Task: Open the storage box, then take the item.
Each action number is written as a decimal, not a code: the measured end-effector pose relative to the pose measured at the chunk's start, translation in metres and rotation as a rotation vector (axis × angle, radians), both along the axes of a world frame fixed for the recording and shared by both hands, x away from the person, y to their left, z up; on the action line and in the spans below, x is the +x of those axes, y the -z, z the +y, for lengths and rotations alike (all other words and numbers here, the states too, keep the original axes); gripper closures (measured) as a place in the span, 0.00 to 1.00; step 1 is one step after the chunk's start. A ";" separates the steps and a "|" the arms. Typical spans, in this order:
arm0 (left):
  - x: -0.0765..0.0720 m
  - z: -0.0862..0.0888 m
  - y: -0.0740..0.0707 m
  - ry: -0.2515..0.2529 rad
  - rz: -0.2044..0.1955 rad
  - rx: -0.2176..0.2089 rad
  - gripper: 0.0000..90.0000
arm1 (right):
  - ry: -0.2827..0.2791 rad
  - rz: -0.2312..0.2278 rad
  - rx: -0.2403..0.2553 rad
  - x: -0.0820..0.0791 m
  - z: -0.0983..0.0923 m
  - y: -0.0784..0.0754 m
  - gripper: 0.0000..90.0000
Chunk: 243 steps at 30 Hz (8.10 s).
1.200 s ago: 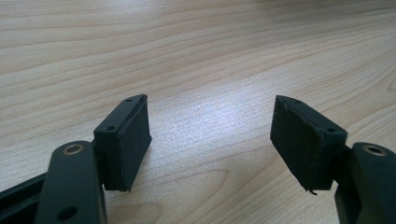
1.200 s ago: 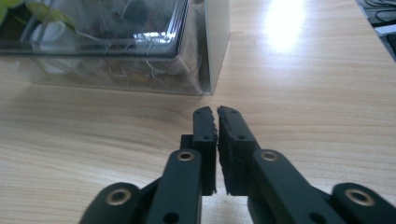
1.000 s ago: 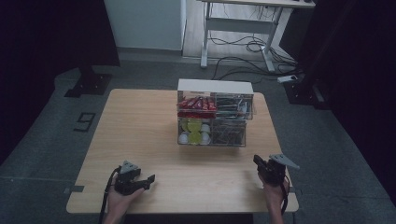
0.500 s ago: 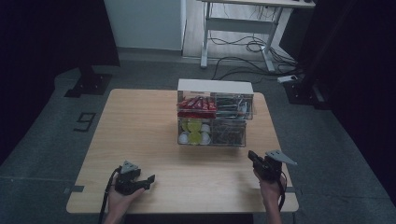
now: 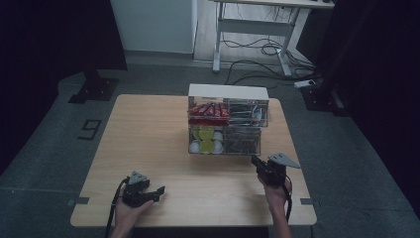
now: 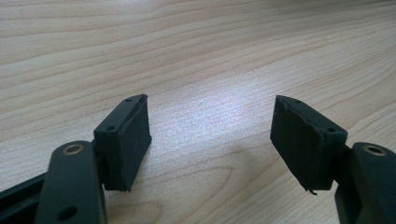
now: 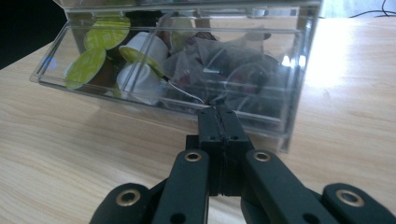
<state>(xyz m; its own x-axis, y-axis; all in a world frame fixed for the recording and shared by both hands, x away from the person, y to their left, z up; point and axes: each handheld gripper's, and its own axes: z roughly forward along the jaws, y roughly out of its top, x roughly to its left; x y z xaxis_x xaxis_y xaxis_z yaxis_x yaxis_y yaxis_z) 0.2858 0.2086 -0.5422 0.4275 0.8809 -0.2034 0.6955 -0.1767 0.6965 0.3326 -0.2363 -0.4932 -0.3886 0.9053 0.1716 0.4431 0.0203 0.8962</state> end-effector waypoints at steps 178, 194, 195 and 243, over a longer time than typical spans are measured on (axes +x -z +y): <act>-0.005 -0.027 -0.014 -0.006 -0.067 0.013 0.33 | 0.036 -0.151 0.113 0.043 0.016 -0.033 0.97; 0.008 -0.054 -0.041 0.015 -0.133 -0.020 0.34 | 0.033 -0.155 0.113 0.043 0.015 -0.034 0.98; 0.009 -0.055 -0.042 0.016 -0.137 -0.021 0.34 | 0.033 -0.155 0.114 0.043 0.015 -0.034 0.98; 0.053 -0.115 -0.068 0.065 -0.149 0.009 0.35 | 0.034 -0.173 0.129 0.044 0.010 -0.036 0.99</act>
